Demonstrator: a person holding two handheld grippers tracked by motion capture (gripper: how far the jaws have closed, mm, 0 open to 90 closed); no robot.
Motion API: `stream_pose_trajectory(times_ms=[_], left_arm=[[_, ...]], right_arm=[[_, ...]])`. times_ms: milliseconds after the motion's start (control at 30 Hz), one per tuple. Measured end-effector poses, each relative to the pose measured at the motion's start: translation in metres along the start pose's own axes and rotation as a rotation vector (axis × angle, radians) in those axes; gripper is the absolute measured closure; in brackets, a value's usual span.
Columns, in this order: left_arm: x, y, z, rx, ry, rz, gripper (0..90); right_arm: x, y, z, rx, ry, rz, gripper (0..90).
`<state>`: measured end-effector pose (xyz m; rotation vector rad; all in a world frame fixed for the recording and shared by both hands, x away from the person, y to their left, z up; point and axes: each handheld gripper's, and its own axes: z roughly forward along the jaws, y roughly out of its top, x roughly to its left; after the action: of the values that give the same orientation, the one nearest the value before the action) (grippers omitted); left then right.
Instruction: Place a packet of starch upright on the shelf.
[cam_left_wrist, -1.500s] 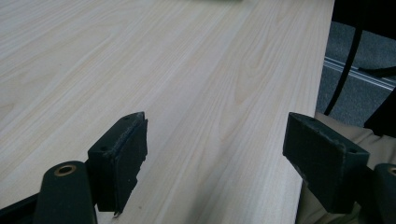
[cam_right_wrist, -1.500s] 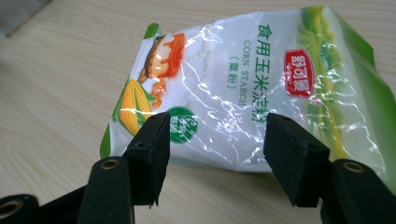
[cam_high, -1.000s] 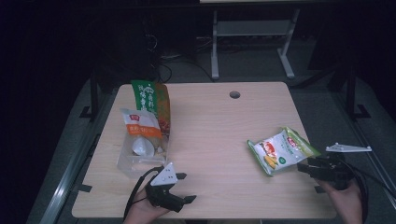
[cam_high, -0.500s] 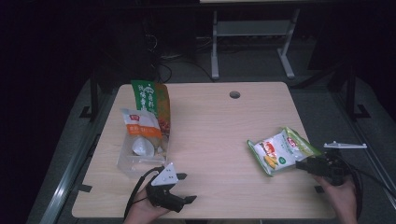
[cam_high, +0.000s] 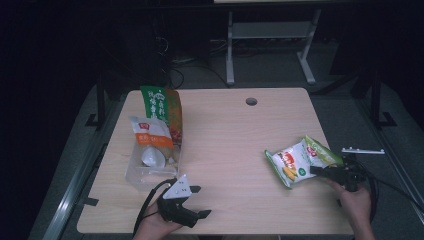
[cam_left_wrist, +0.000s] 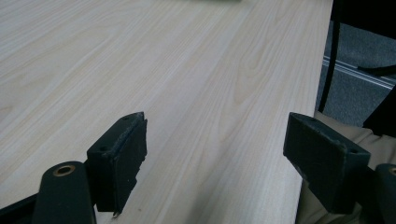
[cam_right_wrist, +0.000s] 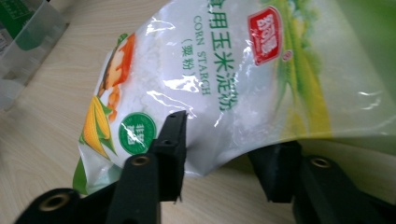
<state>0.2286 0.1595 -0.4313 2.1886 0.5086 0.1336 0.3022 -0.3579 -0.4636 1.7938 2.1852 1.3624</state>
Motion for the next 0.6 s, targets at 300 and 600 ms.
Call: stream_pose_trajectory(times_ms=[300,600], left_arm=[[0.000,0.000,0.000,0.000,0.000,-0.006,21.9],[0.000,0.000,-0.001,-0.002,0.001,-0.007,22.3]], right_arm=[[0.013,0.008,0.002,0.004,-0.032,-0.061,86.1],[0.037,0.020,-0.004,0.000,-0.047,-0.159,88.5]])
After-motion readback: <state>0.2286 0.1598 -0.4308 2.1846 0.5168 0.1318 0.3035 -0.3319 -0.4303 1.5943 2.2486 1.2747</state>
